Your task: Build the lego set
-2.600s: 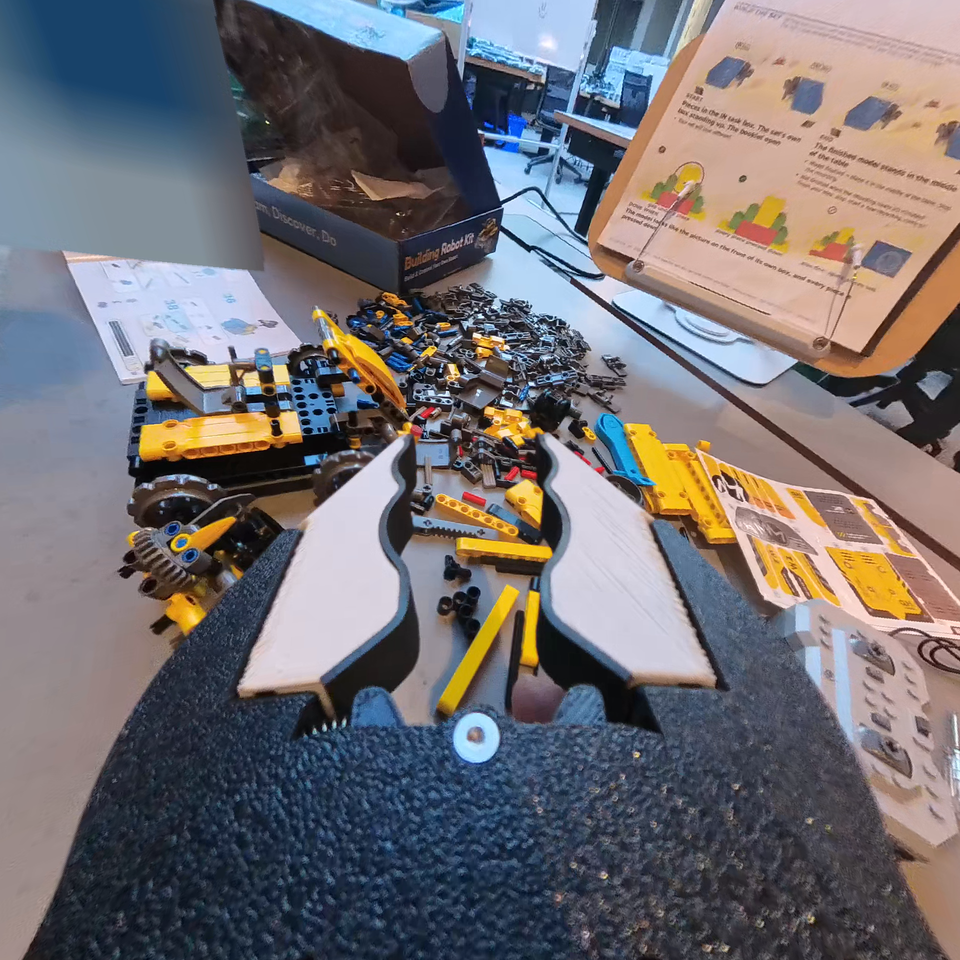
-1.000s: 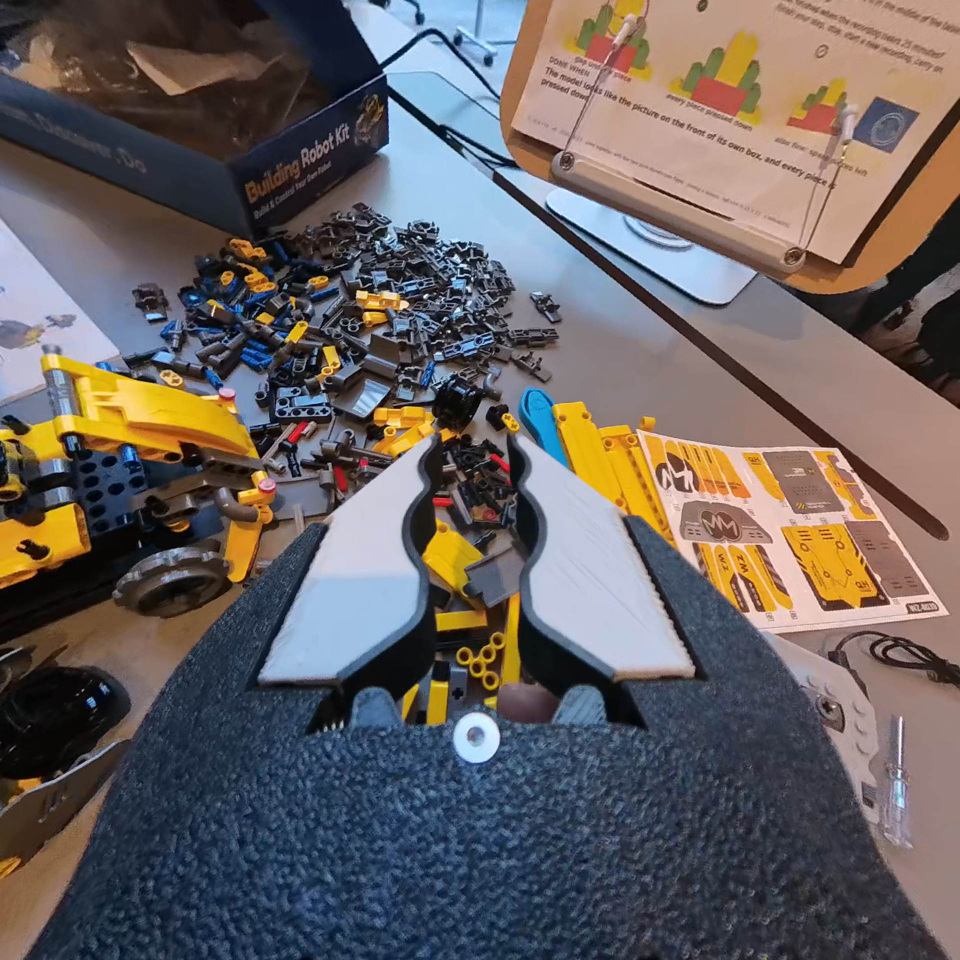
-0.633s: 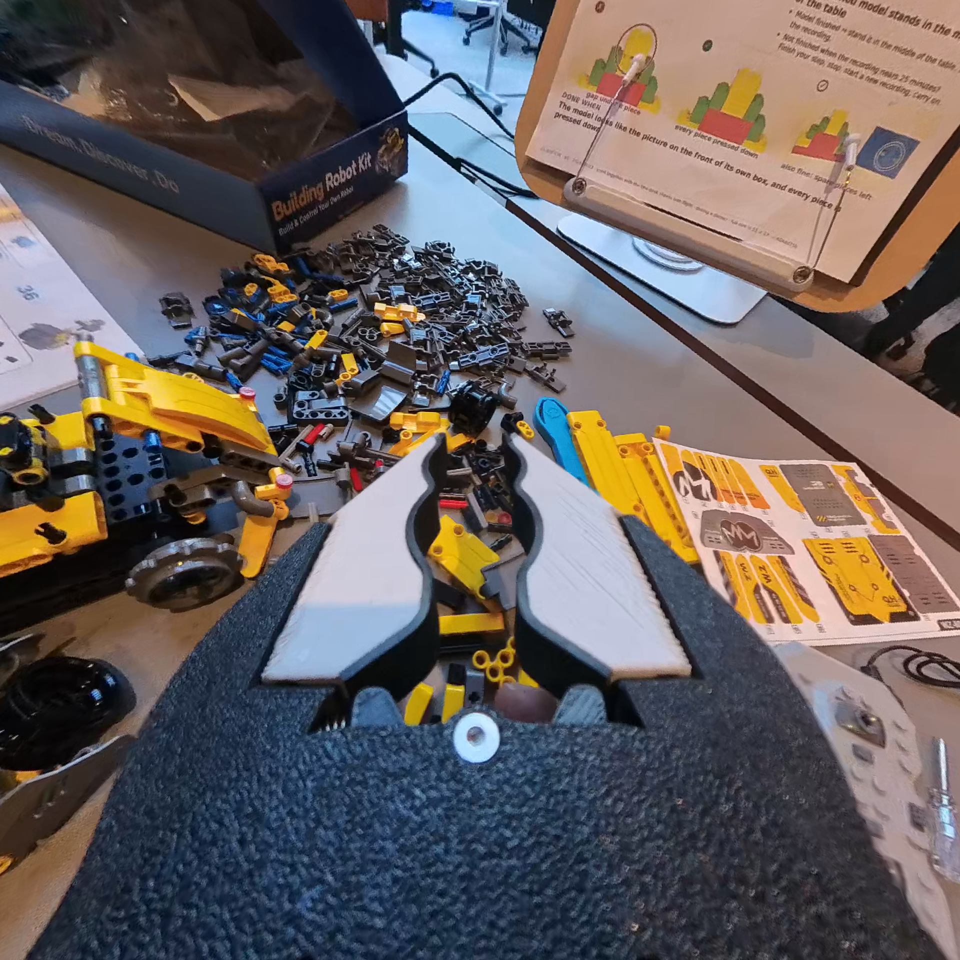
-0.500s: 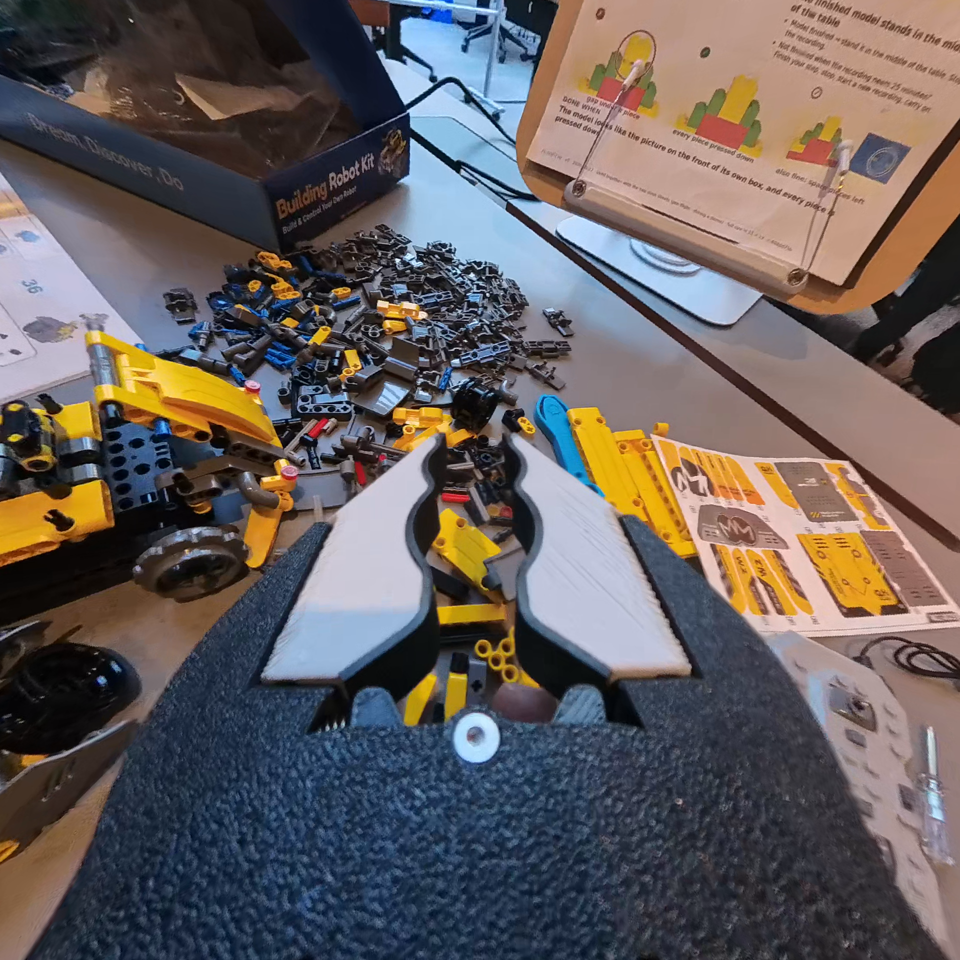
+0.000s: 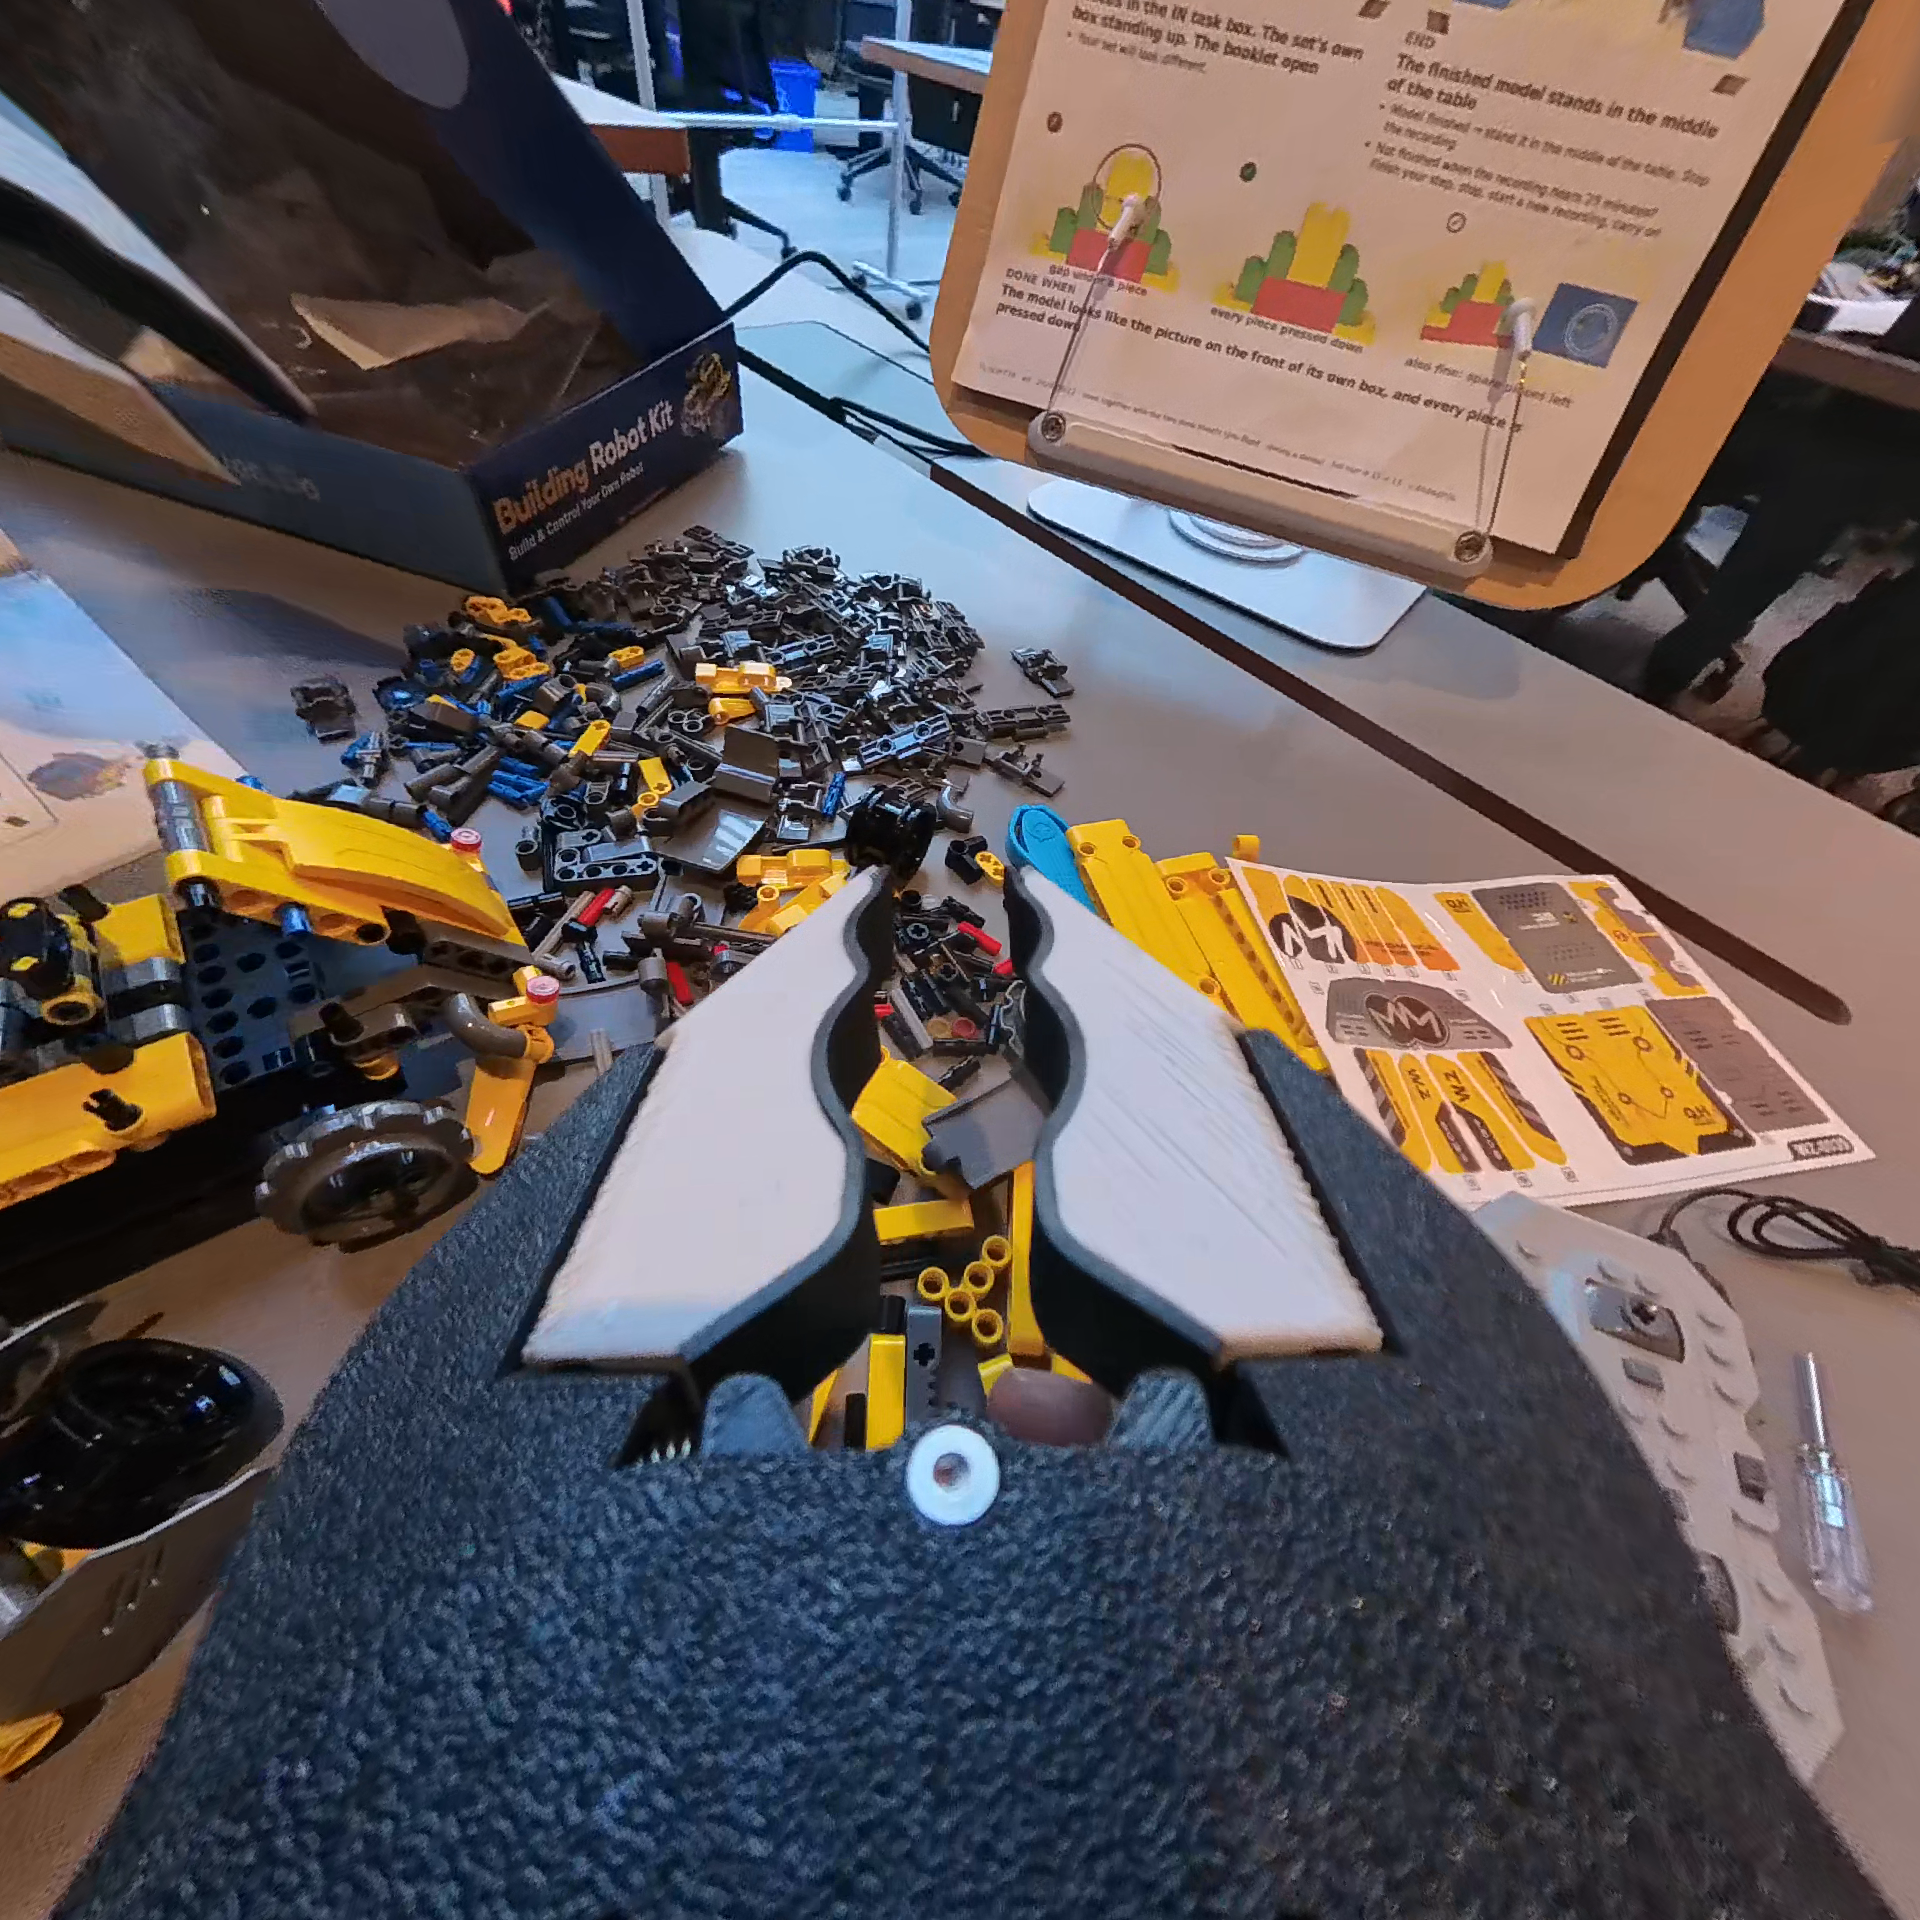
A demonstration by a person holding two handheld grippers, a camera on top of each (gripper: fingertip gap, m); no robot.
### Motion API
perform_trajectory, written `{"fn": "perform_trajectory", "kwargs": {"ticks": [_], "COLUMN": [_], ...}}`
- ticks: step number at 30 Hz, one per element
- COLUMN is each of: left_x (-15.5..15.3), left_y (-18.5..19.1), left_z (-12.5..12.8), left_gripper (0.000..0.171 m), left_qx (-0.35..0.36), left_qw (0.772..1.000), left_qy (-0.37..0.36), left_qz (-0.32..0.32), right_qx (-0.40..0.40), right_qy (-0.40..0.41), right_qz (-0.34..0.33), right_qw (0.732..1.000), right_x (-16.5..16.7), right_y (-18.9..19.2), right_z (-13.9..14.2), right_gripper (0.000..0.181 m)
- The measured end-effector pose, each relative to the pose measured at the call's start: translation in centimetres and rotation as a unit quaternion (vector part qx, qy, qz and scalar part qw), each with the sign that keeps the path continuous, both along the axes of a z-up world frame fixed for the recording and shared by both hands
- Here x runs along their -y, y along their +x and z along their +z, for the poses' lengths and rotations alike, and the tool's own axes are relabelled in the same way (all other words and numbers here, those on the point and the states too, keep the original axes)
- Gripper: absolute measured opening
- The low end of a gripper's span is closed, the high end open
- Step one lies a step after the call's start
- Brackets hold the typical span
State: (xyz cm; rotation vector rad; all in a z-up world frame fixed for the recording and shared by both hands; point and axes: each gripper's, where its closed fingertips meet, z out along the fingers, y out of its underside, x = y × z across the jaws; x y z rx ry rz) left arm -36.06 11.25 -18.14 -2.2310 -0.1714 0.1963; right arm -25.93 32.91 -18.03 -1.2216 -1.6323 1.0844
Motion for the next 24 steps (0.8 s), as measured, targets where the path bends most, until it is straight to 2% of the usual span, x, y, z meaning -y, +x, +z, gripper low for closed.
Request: {"fn": "perform_trajectory", "kwargs": {"ticks": [2,5,7,10,12,14,18,24], "left_x": [-0.5,-2.4,-3.7,-4.7,-5.4,-5.5,-4.2,-2.5], "left_y": [-2.0,-4.7,-5.7,-7.8,-6.9,-5.9,-4.7,-4.0], "left_z": [-0.1,3.8,5.3,4.4,2.9,1.3,-1.4,-2.3], "left_gripper": [0.033,0.033,0.034,0.034,0.027,0.029,0.036,0.039], "left_qx": [-0.01,-0.005,-0.013,-0.045,-0.013,0.019,0.044,0.05], "left_qw": [0.999,0.998,0.998,0.998,0.998,0.995,0.989,0.982], "left_qy": [-0.03,0.042,0.047,-0.028,-0.065,-0.093,-0.132,-0.169], "left_qz": [0.014,0.037,0.033,0.044,0.002,-0.029,-0.056,-0.062], "right_qx": [0.0,-0.002,-0.005,-0.006,-0.007,-0.01,-0.006,-0.002], "right_qy": [-0.006,-0.008,-0.001,0.015,0.025,0.033,0.048,0.055], "right_qz": [-0.003,0.001,-0.001,-0.004,-0.004,-0.004,-0.002,0.005], "right_qw": [1.0,1.0,1.0,1.0,1.0,0.999,0.999,0.998], "right_x": [-0.2,-0.1,-0.1,0.0,0.2,0.4,0.7,1.4], "right_y": [0.0,0.1,0.0,0.0,0.0,0.0,-0.2,-0.4], "right_z": [0.1,0.1,0.1,0.0,0.1,0.2,-0.2,-0.6], "right_gripper": [0.021,0.02,0.021,0.02,0.02,0.02,0.02,0.02]}}
